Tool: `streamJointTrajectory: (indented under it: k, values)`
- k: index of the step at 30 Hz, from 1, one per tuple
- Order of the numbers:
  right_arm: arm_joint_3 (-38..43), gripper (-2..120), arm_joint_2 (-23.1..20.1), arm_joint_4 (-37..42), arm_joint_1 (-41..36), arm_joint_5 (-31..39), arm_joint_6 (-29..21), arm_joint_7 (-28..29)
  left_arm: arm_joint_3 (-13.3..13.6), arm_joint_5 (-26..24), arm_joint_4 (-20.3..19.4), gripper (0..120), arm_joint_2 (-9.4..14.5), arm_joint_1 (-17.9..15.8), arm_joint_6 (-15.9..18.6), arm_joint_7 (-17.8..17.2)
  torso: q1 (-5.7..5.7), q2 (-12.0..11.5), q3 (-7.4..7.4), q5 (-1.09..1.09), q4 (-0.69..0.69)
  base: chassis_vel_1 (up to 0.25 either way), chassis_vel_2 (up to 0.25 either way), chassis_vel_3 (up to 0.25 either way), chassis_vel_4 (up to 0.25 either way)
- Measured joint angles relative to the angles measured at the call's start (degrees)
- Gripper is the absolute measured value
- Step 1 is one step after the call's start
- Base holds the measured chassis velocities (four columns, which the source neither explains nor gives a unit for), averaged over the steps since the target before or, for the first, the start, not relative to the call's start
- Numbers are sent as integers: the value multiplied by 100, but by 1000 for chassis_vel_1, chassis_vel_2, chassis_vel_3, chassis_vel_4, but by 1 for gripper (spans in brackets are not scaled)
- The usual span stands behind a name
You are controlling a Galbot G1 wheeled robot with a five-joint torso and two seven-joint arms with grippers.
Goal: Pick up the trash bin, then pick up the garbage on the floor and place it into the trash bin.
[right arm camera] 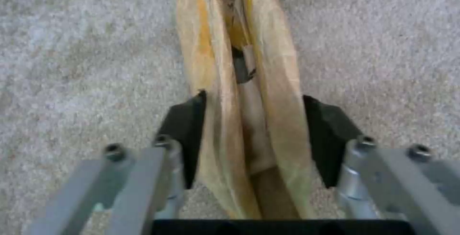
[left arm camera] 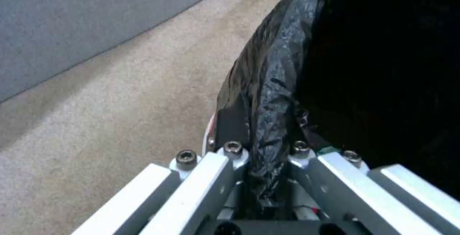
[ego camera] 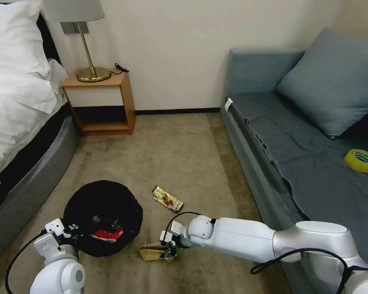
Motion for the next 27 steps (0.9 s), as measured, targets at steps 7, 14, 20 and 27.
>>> streamJointTrajectory:
  k: [7,14,20,27]
  values:
    - [16,19,-68,59,-3,11,131,7,8,25,34,2,-2,2,-23,8,0,0,0,0,0,0,0,0,0]
    - [30,0,-199,215,-2,104,153,52,10,31,58,2,2,-11,-28,21,0,0,0,0,0,0,0,0,0]
    - [154,0,-534,546,50,262,154,231,7,30,56,2,11,-14,-29,24,0,0,0,1,0,0,0,0,0]
    - [737,0,-1124,1093,264,574,101,452,3,9,58,2,29,-4,-31,28,0,0,0,0,-2,0,0,0,0]
